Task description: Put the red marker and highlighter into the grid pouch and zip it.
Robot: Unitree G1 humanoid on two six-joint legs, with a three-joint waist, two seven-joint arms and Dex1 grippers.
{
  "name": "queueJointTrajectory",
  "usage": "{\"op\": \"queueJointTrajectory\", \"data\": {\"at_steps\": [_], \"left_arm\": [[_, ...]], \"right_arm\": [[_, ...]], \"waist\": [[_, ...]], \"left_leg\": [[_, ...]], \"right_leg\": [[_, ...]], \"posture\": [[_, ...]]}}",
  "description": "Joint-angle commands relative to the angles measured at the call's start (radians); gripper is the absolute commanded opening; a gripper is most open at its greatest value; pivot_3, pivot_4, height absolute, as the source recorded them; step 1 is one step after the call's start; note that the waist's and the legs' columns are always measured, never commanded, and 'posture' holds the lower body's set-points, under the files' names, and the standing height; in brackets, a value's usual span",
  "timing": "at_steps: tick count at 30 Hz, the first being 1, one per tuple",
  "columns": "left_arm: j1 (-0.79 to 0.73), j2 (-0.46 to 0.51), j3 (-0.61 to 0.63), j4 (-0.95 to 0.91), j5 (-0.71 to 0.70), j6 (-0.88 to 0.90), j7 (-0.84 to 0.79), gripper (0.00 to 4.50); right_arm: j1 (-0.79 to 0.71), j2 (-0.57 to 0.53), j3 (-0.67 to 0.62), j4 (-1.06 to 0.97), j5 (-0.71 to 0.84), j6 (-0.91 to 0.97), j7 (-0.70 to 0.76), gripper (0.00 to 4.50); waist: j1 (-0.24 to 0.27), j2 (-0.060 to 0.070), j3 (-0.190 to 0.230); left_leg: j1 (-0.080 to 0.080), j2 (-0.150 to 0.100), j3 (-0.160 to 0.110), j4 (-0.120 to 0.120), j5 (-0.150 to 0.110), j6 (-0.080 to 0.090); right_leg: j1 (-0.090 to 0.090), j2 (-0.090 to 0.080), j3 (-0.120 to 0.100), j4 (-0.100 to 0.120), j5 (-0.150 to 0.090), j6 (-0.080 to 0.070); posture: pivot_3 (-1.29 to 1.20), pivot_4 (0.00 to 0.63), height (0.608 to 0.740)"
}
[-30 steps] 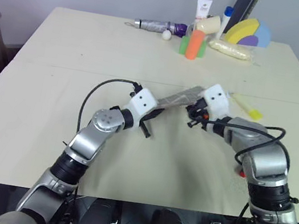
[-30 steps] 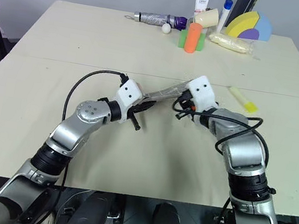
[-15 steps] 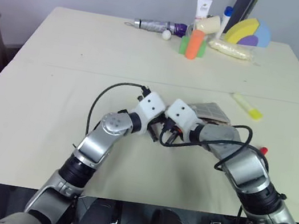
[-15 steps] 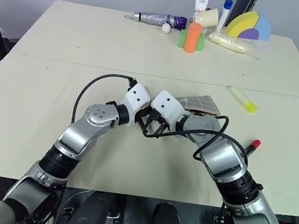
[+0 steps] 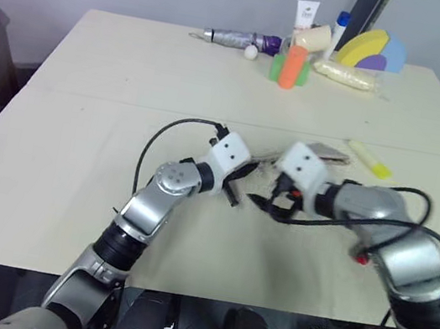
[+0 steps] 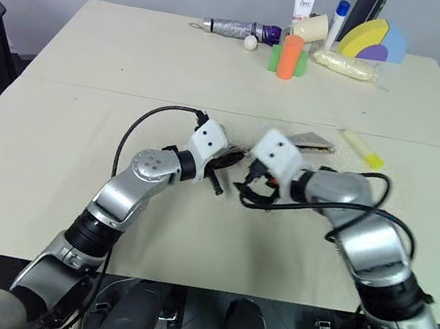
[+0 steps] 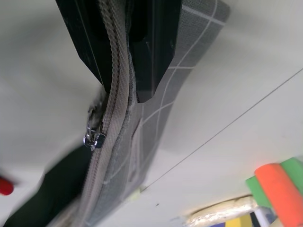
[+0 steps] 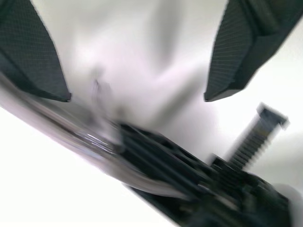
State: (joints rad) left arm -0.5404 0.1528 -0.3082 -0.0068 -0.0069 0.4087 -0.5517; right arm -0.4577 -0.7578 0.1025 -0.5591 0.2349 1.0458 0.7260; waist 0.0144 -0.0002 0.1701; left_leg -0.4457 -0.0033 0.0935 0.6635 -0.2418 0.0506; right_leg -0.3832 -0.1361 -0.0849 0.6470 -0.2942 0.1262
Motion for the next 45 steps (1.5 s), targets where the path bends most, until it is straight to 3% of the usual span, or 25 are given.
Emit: {"op": "queueJointTrajectory", "data": {"at_steps": [1,4,10,16,22,25,29,31,32,40,45], "left_arm": [[-0.037,0.006,0.022,0.05,0.033,-0.067,0.042,0.0],[-0.059,-0.002,0.022,0.123,0.049,-0.122,0.066,0.0],[-0.091,-0.036,0.015,0.22,0.044,-0.195,0.065,0.0],[-0.114,-0.068,-0.002,0.293,0.041,-0.251,0.026,0.0],[-0.128,-0.089,0.003,0.336,0.046,-0.276,0.016,0.0],[-0.135,-0.091,0.012,0.35,0.044,-0.283,0.016,0.0],[-0.137,-0.089,0.022,0.355,0.042,-0.284,0.021,0.0],[-0.132,-0.084,0.028,0.351,0.042,-0.282,0.025,0.0],[-0.13,-0.083,0.032,0.347,0.039,-0.28,0.026,0.0],[-0.116,-0.073,0.036,0.317,0.029,-0.262,0.014,0.0],[-0.103,-0.069,0.031,0.288,0.029,-0.252,0.005,0.0]], "right_arm": [[0.073,-0.066,-0.225,-0.026,0.015,0.117,-0.034,4.45],[0.163,-0.098,-0.418,-0.008,0.008,0.212,-0.063,4.45],[0.293,-0.097,-0.609,-0.055,0.005,0.387,-0.119,4.45],[0.405,0.031,-0.731,-0.128,-0.009,0.555,-0.192,4.45],[0.433,0.213,-0.742,-0.144,0.001,0.569,-0.269,4.45],[0.398,0.26,-0.717,-0.125,-0.006,0.568,-0.307,3.69],[0.371,0.257,-0.695,-0.104,-0.003,0.556,-0.329,1.6],[0.366,0.205,-0.645,-0.097,-0.004,0.509,-0.332,0.54],[0.371,0.163,-0.608,-0.1,-0.01,0.472,-0.332,0.27],[0.36,-0.19,-0.422,-0.175,0.011,0.128,-0.163,0.26],[0.323,-0.243,-0.354,-0.163,0.012,0.046,-0.137,0.26]], "waist": [[0.005,0.0,0.0],[0.002,0.0,0.0],[0.0,0.0,0.0],[0.002,0.0,0.0],[0.0,0.0,0.0],[-0.001,0.001,0.0],[0.0,0.001,0.0],[-0.001,0.001,0.0],[-0.001,0.001,0.0],[-0.001,0.0,0.001],[0.001,-0.003,0.002]], "left_leg": [[0.0,0.0,0.0,0.0,0.0,0.0],[0.0,0.0,0.0,0.0,0.0,0.0],[0.0,0.0,-0.001,-0.001,0.0,0.001],[0.0,0.0,-0.002,0.0,-0.001,0.001],[0.0,0.0,-0.002,-0.001,-0.001,0.002],[0.0,0.0,-0.002,-0.001,-0.001,0.002],[-0.001,0.0,-0.002,-0.001,-0.001,0.002],[-0.001,0.0,-0.002,-0.001,-0.001,0.002],[-0.001,0.0,-0.002,-0.001,-0.001,0.002],[-0.001,-0.001,-0.001,0.0,-0.001,0.002],[-0.001,0.0,-0.003,0.0,-0.001,0.002]], "right_leg": [[0.0,-0.001,0.0,0.0,0.0,0.0],[0.001,-0.002,0.0,-0.001,0.0,0.0],[0.0,-0.002,0.0,-0.001,0.0,0.0],[0.001,-0.002,-0.001,-0.001,0.0,0.0],[0.001,-0.001,-0.001,-0.001,0.0,0.0],[0.0,0.0,-0.001,-0.001,0.0,0.0],[0.0,0.0,-0.001,-0.001,0.0,0.0],[0.0,0.0,-0.001,-0.001,0.0,0.0],[0.0,0.0,-0.001,-0.001,0.0,0.0],[-0.001,0.002,-0.001,-0.001,0.0,0.0],[0.0,0.002,-0.001,-0.001,0.0,0.0]], "posture": [[0.0,0.15,0.74],[0.0,0.15,0.74],[0.0,0.15,0.74],[0.0,0.15,0.74],[0.0,0.15,0.74],[0.0,0.15,0.74],[0.0,0.15,0.74],[0.0,0.15,0.74],[0.0,0.15,0.74],[0.0,0.15,0.74],[0.0,0.15,0.74]]}}
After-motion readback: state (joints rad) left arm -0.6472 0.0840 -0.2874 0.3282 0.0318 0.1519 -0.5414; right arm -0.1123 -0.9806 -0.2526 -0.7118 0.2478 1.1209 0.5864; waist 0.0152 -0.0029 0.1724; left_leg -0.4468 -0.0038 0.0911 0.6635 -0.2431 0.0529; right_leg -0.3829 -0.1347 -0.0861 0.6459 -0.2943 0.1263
